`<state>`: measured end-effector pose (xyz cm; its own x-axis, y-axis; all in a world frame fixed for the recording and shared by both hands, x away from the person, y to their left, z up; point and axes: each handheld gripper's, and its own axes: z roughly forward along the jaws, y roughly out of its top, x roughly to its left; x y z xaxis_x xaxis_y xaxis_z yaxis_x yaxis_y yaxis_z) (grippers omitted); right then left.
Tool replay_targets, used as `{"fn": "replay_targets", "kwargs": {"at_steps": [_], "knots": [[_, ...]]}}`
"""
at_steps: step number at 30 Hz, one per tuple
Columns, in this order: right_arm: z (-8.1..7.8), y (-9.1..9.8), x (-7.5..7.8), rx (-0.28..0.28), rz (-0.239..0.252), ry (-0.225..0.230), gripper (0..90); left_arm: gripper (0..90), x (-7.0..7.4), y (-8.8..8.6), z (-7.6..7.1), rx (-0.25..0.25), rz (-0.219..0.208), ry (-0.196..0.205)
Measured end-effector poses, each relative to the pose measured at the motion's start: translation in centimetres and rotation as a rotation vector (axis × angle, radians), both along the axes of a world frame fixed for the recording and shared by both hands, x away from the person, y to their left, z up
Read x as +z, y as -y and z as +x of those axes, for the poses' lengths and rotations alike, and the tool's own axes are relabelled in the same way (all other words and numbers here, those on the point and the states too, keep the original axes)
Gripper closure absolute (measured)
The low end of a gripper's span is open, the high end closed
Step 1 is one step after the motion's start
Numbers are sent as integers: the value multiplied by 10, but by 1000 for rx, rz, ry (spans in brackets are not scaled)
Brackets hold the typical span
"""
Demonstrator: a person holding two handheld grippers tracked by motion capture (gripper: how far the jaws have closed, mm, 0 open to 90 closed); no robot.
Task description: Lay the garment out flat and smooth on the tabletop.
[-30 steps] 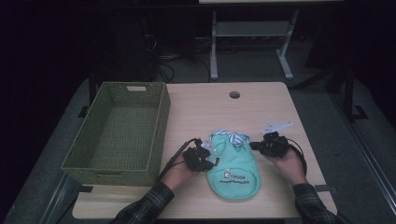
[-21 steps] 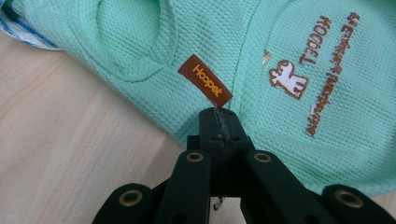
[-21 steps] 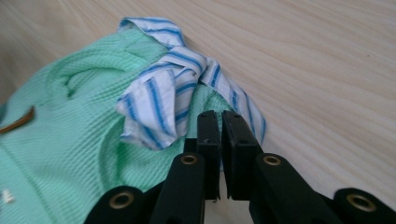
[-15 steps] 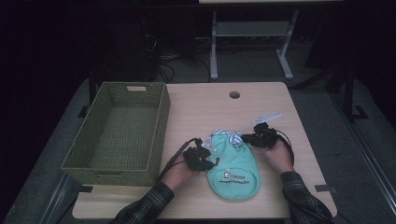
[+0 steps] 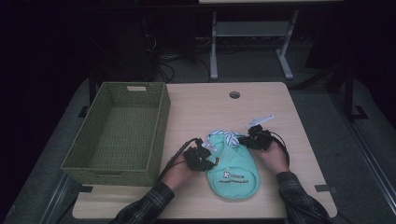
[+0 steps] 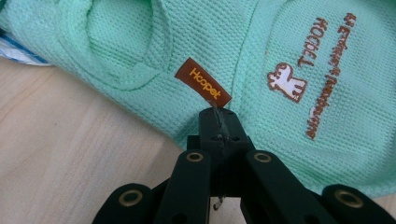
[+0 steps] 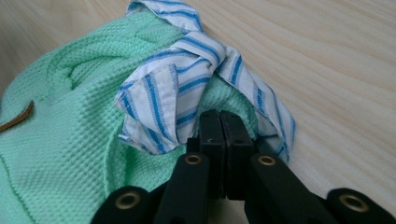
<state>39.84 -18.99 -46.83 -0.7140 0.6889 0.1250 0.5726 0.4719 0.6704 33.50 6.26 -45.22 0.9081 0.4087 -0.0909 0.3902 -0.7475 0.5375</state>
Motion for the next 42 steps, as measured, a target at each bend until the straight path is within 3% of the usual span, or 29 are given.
{"fn": "replay_targets", "kwargs": {"at_steps": [5,10,11,16,25,37,42], "knots": [[-2,1,3,-25,-50,47,900,898,0,0,-1,0,5,4],[1,13,7,-71,-80,80,900,898,0,1,-2,5,5,7],[4,22,6,-105,-79,77,900,898,1,0,-1,-4,16,9],[6,36,4,-132,-43,66,900,898,0,0,-1,3,6,7],[-15,41,15,-84,38,59,900,897,-1,-2,0,13,-14,-10],[-70,34,17,17,7,9,899,897,-1,2,-3,-1,-15,-13],[-79,32,8,39,-28,-24,899,897,-1,4,-6,-5,-22,-29]]}}
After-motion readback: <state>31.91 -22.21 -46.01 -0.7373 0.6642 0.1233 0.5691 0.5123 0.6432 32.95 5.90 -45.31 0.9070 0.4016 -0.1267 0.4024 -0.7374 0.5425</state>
